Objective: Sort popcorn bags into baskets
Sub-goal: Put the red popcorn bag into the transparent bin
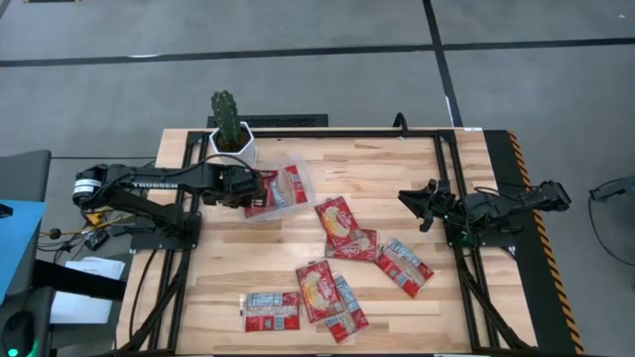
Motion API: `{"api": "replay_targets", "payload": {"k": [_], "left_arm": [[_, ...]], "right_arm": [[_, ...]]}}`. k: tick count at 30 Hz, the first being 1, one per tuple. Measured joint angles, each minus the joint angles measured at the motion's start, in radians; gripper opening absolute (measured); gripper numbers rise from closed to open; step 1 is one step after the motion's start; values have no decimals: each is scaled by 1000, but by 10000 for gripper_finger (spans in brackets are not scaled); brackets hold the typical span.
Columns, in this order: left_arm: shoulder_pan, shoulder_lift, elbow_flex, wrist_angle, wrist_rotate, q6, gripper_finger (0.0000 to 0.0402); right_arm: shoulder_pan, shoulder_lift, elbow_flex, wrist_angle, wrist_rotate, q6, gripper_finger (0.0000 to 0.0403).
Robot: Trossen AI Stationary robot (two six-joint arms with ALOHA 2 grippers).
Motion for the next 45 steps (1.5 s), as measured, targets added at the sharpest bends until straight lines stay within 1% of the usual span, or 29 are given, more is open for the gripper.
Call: {"api": "replay_targets", "payload": {"k": [4, 6, 8, 11, 13, 14, 18, 20, 24, 28, 30, 34, 38, 41, 43, 45], "left_arm": [[0, 0, 0, 2, 1, -1, 134], [0, 0, 0, 51, 21, 4, 149], [0, -5, 0, 183, 79, 20, 158], [-23, 0, 0, 473, 172, 46, 164], [-56, 26, 2, 624, 190, 44, 164], [-73, 43, 2, 665, 194, 37, 164], [-151, 147, 1, 692, 204, -67, 164], [-185, 207, -1, 693, 203, -129, 164], [-228, 308, -1, 800, 164, -211, 165], [-245, 366, -1, 920, 141, -238, 165], [-250, 380, -1, 933, 128, -247, 165], [-251, 392, -1, 925, 103, -253, 165], [-251, 391, -1, 933, 51, -246, 165], [-251, 391, -1, 939, 45, -236, 165], [-257, 391, -1, 934, 35, -218, 165], [-262, 391, -1, 935, 15, -213, 165]], "right_arm": [[0, 0, 0, 0, 0, 0, 122], [0, 0, 0, 0, 0, 0, 123], [0, 0, 0, 0, 0, 0, 124], [0, 0, 0, 0, 0, 1, 126], [0, 0, 0, 0, -1, 2, 128], [0, 0, 0, 0, -2, 4, 128], [0, 1, 0, -1, -5, 26, 125], [0, 25, 0, 0, -6, 60, 118], [0, 144, 4, -21, -38, 143, 97], [0, 306, 65, -163, -68, 273, 68], [0, 390, 112, -225, -71, 305, 51], [-9, 569, 223, -301, -72, 318, 12], [-48, 764, 328, -353, -74, 310, 15], [-89, 893, 379, -358, -101, 275, 11], [-110, 966, 406, -333, -129, 246, 6], [-120, 1023, 419, -299, -136, 239, 6]]}}
